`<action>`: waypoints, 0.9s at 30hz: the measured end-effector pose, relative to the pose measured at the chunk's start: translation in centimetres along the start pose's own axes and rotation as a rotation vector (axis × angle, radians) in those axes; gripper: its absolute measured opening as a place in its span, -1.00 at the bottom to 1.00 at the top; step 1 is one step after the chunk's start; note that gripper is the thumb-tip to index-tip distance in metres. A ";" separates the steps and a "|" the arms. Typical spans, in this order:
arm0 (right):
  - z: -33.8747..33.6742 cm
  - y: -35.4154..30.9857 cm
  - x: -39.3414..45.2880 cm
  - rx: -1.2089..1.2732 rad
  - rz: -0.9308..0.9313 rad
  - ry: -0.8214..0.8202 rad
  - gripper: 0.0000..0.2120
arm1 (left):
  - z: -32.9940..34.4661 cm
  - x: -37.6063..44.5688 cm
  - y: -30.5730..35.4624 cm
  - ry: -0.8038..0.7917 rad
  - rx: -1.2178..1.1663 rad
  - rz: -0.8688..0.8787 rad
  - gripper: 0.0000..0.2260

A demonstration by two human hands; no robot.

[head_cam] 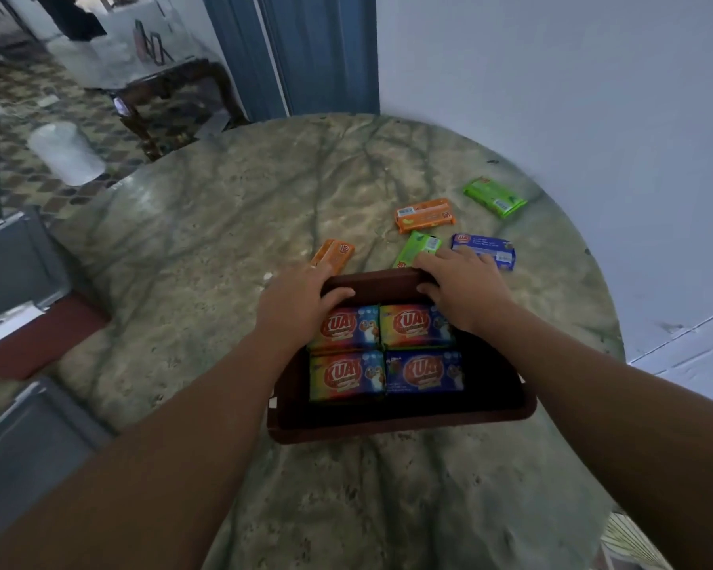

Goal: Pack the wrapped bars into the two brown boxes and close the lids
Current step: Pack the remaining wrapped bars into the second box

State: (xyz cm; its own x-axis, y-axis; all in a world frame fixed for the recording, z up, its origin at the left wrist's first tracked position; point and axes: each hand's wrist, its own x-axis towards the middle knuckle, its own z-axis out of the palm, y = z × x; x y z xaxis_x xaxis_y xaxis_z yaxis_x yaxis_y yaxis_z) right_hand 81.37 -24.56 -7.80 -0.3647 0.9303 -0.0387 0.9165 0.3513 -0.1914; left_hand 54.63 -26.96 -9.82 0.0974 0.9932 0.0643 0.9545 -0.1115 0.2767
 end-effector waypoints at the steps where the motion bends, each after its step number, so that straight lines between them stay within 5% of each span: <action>1: 0.0 0.0 -0.1 0.005 0.005 -0.005 -0.75 | 0.0 -0.1 -0.1 0.002 -0.001 -0.001 -0.55; 14: -2.5 -1.7 4.0 0.165 0.038 0.068 -0.32 | -1.8 1.4 1.6 0.105 -0.262 -0.156 -0.58; 20: -3.6 -1.5 9.0 -0.011 -0.063 -0.234 -0.75 | -2.1 7.2 2.1 0.071 -0.237 -0.263 -0.80; 27: -1.3 0.9 12.7 -0.278 -0.210 -0.512 -0.38 | 0.3 10.6 1.0 -0.187 0.001 -0.406 -0.68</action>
State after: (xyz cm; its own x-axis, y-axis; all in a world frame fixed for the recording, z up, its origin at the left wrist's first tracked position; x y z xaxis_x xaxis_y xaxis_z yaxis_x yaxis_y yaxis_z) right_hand 77.77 -12.32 -7.16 -0.5111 0.6942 -0.5069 0.8002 0.5996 0.0143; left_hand 56.73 -16.54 -9.13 -0.2355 0.9457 -0.2243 0.9262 0.2883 0.2431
